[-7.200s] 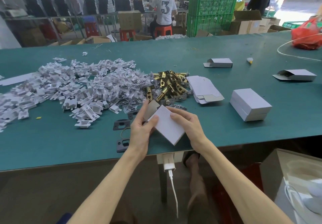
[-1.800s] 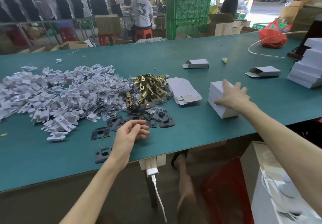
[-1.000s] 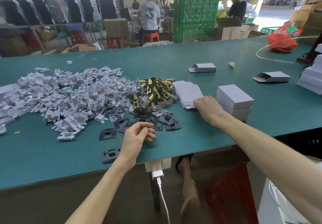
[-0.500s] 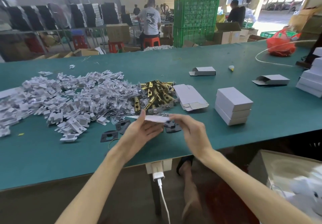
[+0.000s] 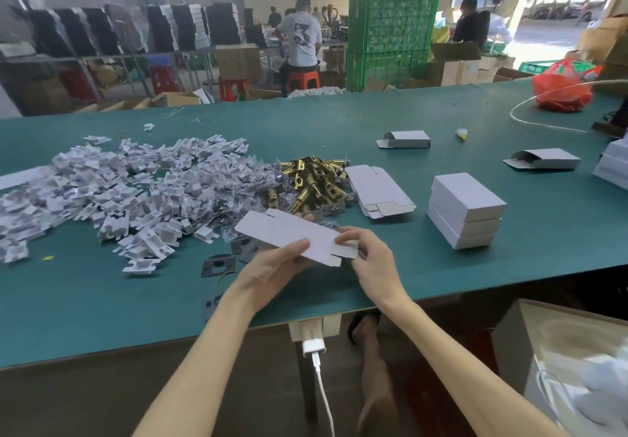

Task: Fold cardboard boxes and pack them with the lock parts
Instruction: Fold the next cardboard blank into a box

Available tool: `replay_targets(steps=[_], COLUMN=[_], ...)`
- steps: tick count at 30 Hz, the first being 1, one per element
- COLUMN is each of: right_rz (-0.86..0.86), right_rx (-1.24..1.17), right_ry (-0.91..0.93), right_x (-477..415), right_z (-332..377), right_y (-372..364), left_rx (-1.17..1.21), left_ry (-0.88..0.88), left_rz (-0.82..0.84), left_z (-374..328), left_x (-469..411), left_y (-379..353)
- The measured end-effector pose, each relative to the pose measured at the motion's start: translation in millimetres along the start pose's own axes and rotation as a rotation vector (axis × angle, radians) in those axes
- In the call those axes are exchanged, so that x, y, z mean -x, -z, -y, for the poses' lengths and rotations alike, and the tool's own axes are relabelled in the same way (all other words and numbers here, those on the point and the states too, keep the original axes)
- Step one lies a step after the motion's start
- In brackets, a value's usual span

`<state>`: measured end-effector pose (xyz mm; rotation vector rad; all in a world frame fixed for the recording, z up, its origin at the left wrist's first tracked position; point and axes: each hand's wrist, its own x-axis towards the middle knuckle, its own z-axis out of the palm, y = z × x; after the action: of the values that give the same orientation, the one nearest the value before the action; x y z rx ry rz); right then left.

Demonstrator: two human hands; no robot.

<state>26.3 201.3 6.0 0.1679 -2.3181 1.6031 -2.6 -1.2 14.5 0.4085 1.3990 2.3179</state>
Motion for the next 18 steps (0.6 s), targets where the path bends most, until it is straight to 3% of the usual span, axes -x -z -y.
replay_targets(steps=[5,13,18], right_rz=[0.045,0.267,0.324], right_rx=[-0.071,-0.416,-0.521], right_ry=[-0.068,-0.236,-0.289], right_x=[-2,-5,-9], right_z=[-2,0,-1], right_y=[5,15,20], left_rx=[-0.051,0.02,0.017], left_ry=[-0.018,-0.127,-0.141], left_rz=[-0.049,-0.189,-0.192], left_z=[9,12,16], left_x=[-5,-7,-5], left_y=[-9,-17,-20])
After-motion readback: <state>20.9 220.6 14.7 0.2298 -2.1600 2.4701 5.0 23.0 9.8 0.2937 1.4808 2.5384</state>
